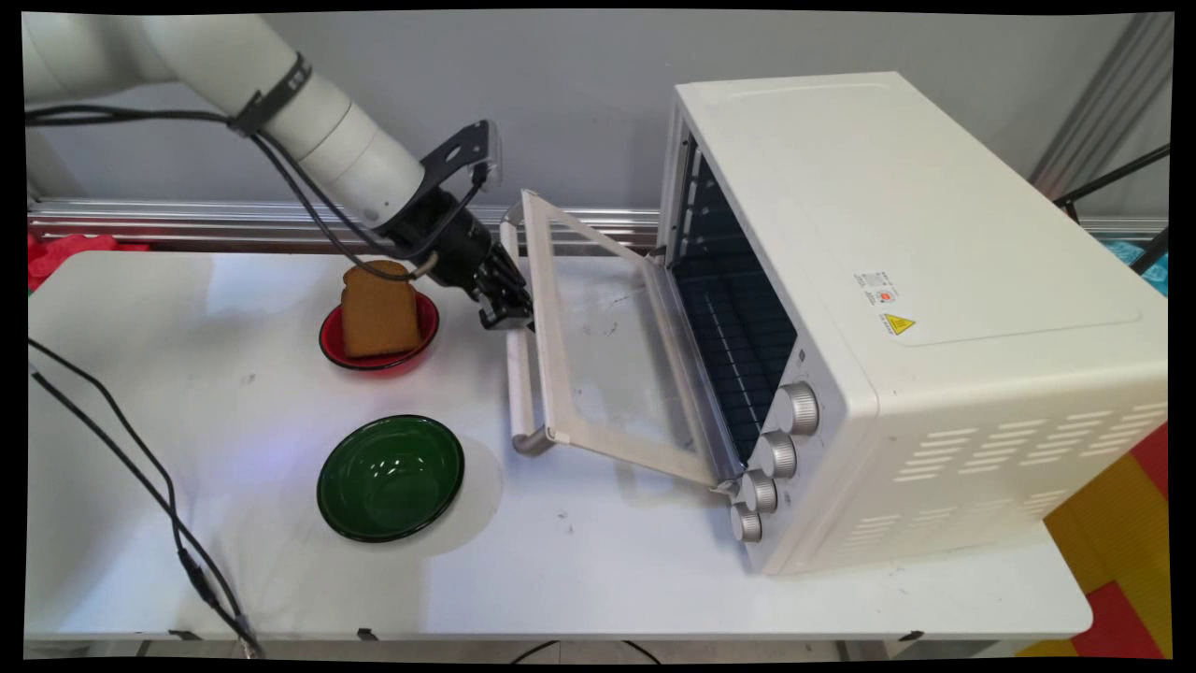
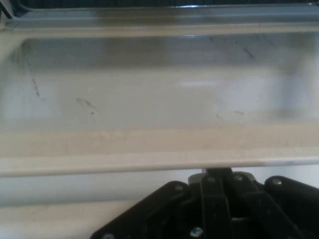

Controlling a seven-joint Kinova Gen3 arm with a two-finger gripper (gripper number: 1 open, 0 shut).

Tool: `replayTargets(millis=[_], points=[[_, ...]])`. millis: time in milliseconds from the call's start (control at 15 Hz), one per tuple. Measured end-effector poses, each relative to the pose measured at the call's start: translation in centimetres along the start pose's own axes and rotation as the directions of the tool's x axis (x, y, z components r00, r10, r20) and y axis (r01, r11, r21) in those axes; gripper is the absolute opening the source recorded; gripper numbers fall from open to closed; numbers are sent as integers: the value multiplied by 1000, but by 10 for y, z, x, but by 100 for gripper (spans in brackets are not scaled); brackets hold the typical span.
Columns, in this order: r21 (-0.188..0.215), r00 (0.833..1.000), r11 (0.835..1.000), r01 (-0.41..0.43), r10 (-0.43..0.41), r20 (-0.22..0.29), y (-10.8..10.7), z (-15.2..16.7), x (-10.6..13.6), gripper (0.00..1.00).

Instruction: Open the oven

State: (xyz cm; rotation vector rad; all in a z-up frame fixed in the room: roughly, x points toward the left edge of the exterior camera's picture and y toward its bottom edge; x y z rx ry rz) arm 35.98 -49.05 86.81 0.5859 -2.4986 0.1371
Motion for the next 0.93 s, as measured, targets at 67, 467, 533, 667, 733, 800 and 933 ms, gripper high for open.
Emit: replayTargets(millis=[67, 467, 533, 667, 733, 800, 933], points=[[-2, 1000, 1000, -1, 1, -8, -1, 2, -6, 0], [-23, 998, 1000, -11, 9, -60, -4, 13, -33, 0], [-26, 998, 1000, -11, 10, -67, -5, 13, -38, 0], [-30, 997, 999, -11, 8, -82, -5, 13, -47, 0], [-31, 996, 999, -9, 6, -89, -5, 13, -51, 0], [-32, 995, 999, -7, 4, -96, -6, 14, -56, 0], [-34, 994, 999, -2, -1, -106, -6, 13, -65, 0]])
